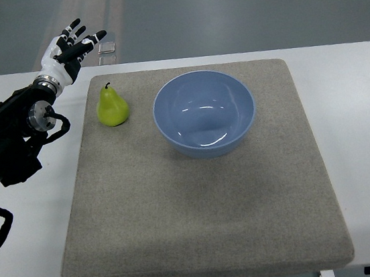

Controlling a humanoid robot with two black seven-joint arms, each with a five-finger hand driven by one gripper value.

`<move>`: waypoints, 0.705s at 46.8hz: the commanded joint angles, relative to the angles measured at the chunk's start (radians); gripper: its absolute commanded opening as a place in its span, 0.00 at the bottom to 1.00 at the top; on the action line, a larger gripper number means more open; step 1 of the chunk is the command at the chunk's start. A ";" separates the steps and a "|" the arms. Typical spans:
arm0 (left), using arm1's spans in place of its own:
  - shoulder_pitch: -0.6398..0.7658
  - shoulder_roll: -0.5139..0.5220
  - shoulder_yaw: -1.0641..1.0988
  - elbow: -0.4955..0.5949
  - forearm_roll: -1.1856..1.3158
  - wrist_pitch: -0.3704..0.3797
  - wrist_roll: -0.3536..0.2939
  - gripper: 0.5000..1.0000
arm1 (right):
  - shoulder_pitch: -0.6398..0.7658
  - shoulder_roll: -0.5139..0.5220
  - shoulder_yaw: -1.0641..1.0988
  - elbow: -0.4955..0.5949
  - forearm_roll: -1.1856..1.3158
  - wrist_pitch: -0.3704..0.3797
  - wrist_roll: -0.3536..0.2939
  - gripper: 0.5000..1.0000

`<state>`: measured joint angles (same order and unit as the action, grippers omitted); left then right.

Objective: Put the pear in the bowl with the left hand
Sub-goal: 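Swing the left hand over the green pear, fingers pointing down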

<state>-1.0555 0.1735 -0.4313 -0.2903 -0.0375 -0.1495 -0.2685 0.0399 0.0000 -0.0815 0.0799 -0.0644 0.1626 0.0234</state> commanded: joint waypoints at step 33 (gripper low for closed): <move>-0.224 0.084 0.466 -0.055 0.448 -0.090 0.006 0.98 | 0.000 0.000 0.000 0.000 0.000 0.000 0.000 0.85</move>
<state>-1.2600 0.2541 -0.0103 -0.3448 0.3603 -0.2180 -0.2620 0.0398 0.0000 -0.0815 0.0802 -0.0644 0.1626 0.0230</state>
